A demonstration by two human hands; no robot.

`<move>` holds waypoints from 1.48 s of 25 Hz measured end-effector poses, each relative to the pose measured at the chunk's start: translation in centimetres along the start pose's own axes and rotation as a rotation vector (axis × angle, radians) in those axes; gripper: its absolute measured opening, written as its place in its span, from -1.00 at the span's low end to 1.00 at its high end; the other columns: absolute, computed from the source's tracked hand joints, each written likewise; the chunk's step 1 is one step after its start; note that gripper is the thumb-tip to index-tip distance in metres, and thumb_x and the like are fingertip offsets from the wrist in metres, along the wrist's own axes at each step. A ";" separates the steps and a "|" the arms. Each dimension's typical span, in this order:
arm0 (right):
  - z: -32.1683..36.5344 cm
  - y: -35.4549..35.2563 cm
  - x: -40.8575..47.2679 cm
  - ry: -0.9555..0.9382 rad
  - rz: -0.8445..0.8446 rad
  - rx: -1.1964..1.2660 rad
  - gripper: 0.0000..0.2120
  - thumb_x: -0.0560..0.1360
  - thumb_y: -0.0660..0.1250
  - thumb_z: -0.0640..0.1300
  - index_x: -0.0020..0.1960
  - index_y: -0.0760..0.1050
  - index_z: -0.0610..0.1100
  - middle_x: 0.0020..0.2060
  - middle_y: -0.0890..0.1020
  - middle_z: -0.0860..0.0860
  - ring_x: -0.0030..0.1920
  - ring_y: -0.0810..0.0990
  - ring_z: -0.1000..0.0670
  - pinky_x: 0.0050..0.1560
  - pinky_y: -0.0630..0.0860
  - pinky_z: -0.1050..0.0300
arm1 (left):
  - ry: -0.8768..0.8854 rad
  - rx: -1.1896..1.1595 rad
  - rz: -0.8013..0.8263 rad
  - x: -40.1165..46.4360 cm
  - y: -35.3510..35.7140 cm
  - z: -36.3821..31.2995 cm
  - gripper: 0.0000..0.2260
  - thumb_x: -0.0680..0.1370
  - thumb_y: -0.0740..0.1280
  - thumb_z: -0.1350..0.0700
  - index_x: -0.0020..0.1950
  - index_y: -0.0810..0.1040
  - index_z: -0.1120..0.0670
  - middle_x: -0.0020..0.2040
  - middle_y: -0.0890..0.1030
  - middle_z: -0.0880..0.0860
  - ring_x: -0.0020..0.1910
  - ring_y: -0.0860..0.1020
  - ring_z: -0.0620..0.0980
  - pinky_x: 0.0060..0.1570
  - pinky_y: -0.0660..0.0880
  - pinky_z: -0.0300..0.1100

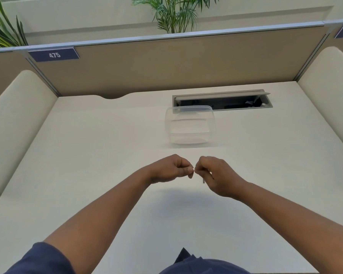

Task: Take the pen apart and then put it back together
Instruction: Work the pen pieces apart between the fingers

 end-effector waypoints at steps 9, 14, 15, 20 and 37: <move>-0.9 0.6 0.1 0.972 0.218 1.021 -0.78 0.60 0.34 -0.10 -0.10 0.64 -0.21 -0.28 0.65 -0.08 -0.34 0.54 0.04 -0.31 0.53 0.20 | 0.327 0.802 -0.412 0.2 1.0 0.0 -0.77 0.66 0.20 -0.07 -0.05 0.61 -0.07 -0.28 0.58 -0.06 -0.27 0.50 0.00 -0.29 0.45 -0.07; -1.2 0.5 0.5 1.095 0.202 1.036 -0.88 0.55 0.40 -0.20 -0.10 0.63 -0.25 -0.29 0.67 -0.10 -0.39 0.56 0.05 -0.38 0.56 0.23 | 0.431 0.912 -0.488 0.3 1.4 0.4 -0.77 0.65 0.22 -0.04 -0.06 0.63 -0.04 -0.32 0.55 -0.03 -0.33 0.51 0.09 -0.36 0.36 -0.10; -1.2 0.4 0.5 1.102 0.224 1.033 -0.89 0.55 0.40 -0.21 -0.09 0.63 -0.25 -0.29 0.67 -0.10 -0.39 0.57 0.04 -0.37 0.57 0.23 | 0.457 0.925 -0.500 0.3 1.5 0.4 -0.79 0.64 0.24 -0.02 -0.07 0.64 -0.03 -0.34 0.53 -0.03 -0.34 0.50 0.10 -0.36 0.34 -0.12; -1.5 -0.2 0.4 1.138 0.345 1.067 -0.86 0.57 0.35 -0.20 -0.08 0.63 -0.25 -0.27 0.67 -0.12 -0.37 0.57 0.00 -0.34 0.60 0.20 | 0.542 1.015 -0.551 0.1 1.7 0.4 -0.89 0.61 0.35 0.04 -0.06 0.66 -0.01 -0.33 0.54 -0.03 -0.35 0.49 0.09 -0.32 0.26 -0.14; -1.4 -0.1 0.4 0.190 -0.069 -0.176 -0.83 0.48 0.36 -0.36 -0.23 0.63 -0.17 -0.38 0.61 -0.04 -0.34 0.51 0.03 -0.30 0.47 0.09 | -0.121 0.203 -0.176 2.0 1.7 -1.3 -0.77 0.62 0.26 -0.06 -0.18 0.63 -0.10 -0.35 0.53 -0.20 -0.37 0.43 -0.16 -0.27 0.35 -0.17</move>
Point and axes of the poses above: each hand's wrist, its own x-axis towards the middle knuckle, its own y-axis out of the palm, z = x × y, the point moved 2 cm from there along x, towards the middle knuckle
